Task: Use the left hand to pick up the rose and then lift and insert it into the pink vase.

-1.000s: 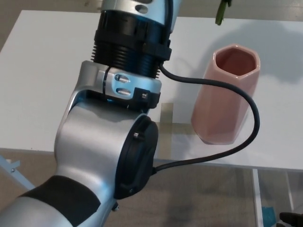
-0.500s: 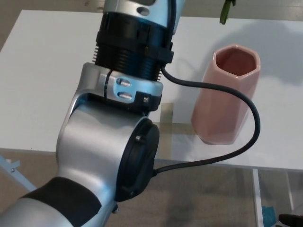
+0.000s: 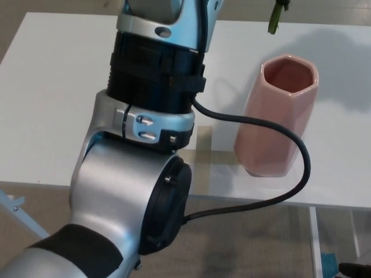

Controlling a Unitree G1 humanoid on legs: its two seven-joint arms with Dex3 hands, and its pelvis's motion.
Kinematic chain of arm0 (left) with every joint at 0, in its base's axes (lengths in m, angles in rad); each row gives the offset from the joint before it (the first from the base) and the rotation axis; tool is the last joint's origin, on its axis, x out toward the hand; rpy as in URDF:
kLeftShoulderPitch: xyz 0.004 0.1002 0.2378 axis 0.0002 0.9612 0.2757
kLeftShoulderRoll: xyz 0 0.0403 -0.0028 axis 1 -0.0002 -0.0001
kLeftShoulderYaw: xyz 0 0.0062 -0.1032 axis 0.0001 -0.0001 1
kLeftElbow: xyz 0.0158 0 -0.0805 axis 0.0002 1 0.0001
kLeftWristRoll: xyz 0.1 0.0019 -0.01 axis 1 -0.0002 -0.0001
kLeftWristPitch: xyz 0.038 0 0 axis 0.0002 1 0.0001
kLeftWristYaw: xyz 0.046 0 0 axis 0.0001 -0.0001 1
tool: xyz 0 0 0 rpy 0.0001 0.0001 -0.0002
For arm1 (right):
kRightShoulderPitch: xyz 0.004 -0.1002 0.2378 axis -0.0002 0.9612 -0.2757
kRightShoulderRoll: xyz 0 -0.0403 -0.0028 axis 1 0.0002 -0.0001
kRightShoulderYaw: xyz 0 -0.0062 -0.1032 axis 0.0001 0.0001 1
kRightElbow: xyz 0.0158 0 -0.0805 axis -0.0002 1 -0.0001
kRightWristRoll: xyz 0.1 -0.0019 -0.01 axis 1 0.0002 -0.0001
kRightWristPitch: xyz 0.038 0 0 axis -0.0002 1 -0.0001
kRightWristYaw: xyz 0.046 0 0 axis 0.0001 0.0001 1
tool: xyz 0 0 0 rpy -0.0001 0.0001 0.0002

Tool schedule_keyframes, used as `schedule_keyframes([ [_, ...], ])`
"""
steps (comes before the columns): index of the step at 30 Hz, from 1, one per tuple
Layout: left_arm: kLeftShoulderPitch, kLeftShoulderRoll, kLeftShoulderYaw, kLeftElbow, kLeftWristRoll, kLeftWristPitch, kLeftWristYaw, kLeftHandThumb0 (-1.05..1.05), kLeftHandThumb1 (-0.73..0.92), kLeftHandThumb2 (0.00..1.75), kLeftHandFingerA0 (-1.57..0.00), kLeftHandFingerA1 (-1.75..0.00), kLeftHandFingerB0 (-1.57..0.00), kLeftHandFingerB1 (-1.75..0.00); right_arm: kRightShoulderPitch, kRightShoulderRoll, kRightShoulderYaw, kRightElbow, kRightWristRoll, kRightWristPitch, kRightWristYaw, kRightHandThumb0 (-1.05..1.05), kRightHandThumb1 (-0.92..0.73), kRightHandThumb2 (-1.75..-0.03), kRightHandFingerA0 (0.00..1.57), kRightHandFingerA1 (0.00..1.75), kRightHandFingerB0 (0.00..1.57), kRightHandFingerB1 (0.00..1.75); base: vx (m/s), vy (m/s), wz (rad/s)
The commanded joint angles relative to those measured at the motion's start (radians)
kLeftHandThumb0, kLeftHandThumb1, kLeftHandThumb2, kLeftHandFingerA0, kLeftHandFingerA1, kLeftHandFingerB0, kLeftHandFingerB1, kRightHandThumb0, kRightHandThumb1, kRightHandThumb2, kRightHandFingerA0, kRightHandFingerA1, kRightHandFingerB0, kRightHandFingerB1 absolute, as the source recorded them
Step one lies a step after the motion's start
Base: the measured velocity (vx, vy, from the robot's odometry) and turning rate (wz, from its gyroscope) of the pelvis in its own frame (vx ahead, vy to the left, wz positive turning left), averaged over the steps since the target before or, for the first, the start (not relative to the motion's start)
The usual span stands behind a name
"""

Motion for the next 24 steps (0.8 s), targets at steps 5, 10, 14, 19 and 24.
schedule_keyframes([
  [5, 0.039, -0.080, -0.032, -0.032, -0.039, 0.035, 0.028, -0.14, 0.83, 0.70, -0.88, -1.48, -0.84, -0.86, 0.012, 0.003, 0.003, 0.006, 0.003, 0.009, 0.004, -0.31, -0.65, -0.59, 0.63, 0.48, 0.55, 0.44, 0.00, 0.000, 0.00],
  [10, 0.052, -0.077, -0.052, -0.033, -0.043, 0.023, 0.026, -0.14, 0.82, 0.70, -0.88, -1.47, -0.84, -0.85, 0.009, 0.002, 0.007, 0.006, 0.000, 0.011, 0.003, -0.31, -0.65, -0.58, 0.63, 0.48, 0.55, 0.44, 0.00, 0.000, 0.00],
  [14, 0.073, -0.085, -0.074, -0.038, -0.040, 0.006, 0.024, -0.14, 0.82, 0.70, -0.89, -1.47, -0.84, -0.85, 0.003, 0.003, 0.012, 0.006, -0.003, 0.012, 0.000, -0.31, -0.65, -0.58, 0.63, 0.48, 0.55, 0.44, 0.00, 0.000, 0.00],
  [19, 0.097, -0.101, -0.091, -0.046, -0.046, -0.005, 0.026, -0.14, 0.84, 0.68, -0.90, -1.46, -0.83, -0.88, 0.001, 0.004, 0.016, 0.005, -0.004, 0.013, -0.006, -0.31, -0.65, -0.58, 0.64, 0.48, 0.55, 0.44, 0.00, 0.000, 0.00],
  [24, 0.094, -0.110, -0.095, -0.040, -0.057, -0.001, 0.031, -0.15, 0.84, 0.68, -0.90, -1.45, -0.83, -0.90, -0.007, 0.009, 0.017, 0.002, 0.002, 0.013, -0.003, -0.31, -0.65, -0.58, 0.64, 0.48, 0.55, 0.44, 0.00, 0.000, 0.00],
])
